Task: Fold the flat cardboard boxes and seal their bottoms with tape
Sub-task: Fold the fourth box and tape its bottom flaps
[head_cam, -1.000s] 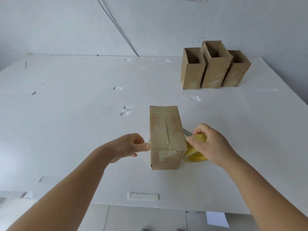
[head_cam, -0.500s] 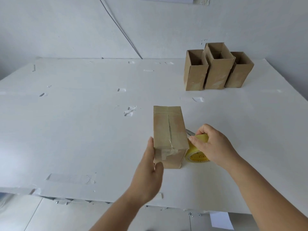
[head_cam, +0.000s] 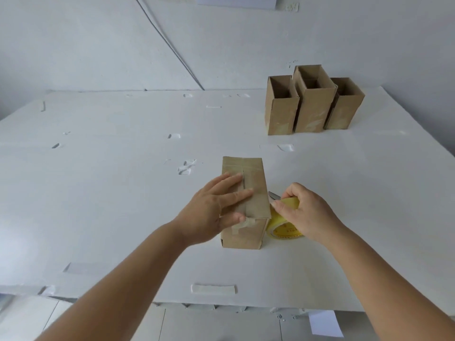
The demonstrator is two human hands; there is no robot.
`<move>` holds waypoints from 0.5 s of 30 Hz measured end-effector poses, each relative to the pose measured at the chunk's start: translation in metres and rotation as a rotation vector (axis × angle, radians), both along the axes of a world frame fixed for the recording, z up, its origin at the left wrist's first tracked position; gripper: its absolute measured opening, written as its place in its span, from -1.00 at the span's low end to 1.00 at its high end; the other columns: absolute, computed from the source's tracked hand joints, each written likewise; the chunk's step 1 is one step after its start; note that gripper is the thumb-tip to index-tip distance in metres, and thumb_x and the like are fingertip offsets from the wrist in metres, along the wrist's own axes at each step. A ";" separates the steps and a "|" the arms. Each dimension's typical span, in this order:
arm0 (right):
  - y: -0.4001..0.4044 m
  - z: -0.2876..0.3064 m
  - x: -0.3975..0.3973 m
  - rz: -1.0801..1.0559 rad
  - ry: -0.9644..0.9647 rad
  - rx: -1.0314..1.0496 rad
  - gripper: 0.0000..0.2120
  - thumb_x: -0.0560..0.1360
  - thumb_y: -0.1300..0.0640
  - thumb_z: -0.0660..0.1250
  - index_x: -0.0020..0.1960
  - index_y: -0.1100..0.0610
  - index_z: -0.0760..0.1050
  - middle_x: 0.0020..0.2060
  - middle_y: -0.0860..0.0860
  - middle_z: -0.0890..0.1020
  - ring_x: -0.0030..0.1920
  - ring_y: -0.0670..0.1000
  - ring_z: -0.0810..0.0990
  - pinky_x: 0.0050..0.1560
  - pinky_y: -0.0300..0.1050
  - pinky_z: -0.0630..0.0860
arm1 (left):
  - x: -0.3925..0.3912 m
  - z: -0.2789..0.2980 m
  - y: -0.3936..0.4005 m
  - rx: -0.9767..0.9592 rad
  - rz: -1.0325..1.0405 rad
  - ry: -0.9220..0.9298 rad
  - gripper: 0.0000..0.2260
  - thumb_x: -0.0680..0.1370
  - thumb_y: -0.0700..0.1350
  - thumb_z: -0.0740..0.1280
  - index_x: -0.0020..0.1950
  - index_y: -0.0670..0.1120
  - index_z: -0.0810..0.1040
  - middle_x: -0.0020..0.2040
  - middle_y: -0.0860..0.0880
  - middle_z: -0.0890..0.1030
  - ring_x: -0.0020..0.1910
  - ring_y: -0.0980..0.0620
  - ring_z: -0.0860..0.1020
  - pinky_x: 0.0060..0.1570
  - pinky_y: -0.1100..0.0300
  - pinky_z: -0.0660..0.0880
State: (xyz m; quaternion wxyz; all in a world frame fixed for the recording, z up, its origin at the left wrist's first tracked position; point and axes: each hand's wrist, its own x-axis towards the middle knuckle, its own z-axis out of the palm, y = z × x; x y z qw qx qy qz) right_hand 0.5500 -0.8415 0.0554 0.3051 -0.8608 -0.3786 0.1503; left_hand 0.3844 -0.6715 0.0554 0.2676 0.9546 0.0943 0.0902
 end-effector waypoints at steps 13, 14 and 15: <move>-0.015 -0.004 0.018 0.010 0.343 0.061 -0.65 0.41 -0.18 0.35 0.12 -0.09 0.43 0.01 -0.18 0.54 0.00 -0.13 0.54 -0.09 -0.22 0.44 | 0.072 0.032 -0.016 0.377 -0.309 0.242 -0.27 0.40 0.41 0.24 0.49 0.13 0.22 0.22 0.15 0.49 0.34 0.16 0.28 0.32 0.21 -0.03; -0.020 -0.008 0.020 -0.014 0.452 0.119 -0.61 0.37 -0.22 0.33 0.13 -0.09 0.43 0.00 -0.15 0.57 -0.01 -0.11 0.56 -0.10 -0.24 0.44 | 0.070 0.029 -0.014 0.376 -0.286 0.206 -0.28 0.39 0.43 0.21 0.47 0.13 0.26 0.16 0.18 0.50 0.29 0.18 0.31 0.30 0.21 -0.01; -0.023 -0.013 0.021 -0.037 0.547 0.186 -0.59 0.35 -0.24 0.30 0.12 -0.08 0.46 -0.02 -0.10 0.60 -0.03 -0.09 0.58 -0.08 -0.24 0.44 | 0.068 0.027 -0.013 0.382 -0.261 0.179 -0.28 0.37 0.44 0.17 0.45 0.13 0.29 0.11 0.20 0.51 0.25 0.20 0.33 0.29 0.21 0.02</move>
